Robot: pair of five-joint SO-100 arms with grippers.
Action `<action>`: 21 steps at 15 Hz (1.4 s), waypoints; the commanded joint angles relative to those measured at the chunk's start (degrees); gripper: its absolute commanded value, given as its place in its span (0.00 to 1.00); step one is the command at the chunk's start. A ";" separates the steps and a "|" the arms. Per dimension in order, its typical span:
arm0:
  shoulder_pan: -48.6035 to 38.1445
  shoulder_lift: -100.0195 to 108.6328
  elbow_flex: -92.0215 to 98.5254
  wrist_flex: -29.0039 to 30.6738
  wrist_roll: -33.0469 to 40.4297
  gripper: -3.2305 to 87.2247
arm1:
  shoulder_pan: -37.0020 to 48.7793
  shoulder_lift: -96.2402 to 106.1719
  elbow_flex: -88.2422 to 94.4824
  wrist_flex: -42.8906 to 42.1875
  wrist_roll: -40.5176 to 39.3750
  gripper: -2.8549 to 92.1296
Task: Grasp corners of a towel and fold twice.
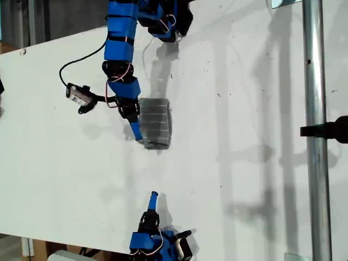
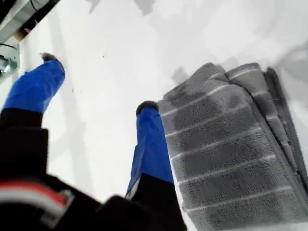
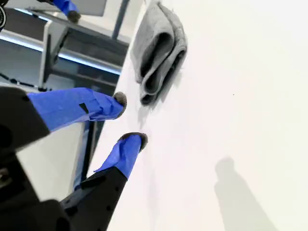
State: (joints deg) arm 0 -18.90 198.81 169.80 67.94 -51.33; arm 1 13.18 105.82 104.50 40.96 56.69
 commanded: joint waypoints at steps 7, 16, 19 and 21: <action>1.14 0.44 5.45 -6.86 -2.90 0.07 | 7.38 76.99 48.78 27.33 11.34 0.03; 2.99 0.35 8.88 5.80 -1.93 0.02 | 4.75 82.27 61.00 44.30 28.21 0.08; 2.90 0.35 8.88 5.89 -2.90 0.02 | 4.04 82.27 61.00 44.30 28.21 0.08; 2.90 0.35 8.88 5.89 -2.90 0.02 | 3.96 82.27 61.00 44.30 28.21 0.08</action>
State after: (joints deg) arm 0 -15.91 198.81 178.42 73.48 -54.93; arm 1 17.40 188.26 165.85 84.64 84.46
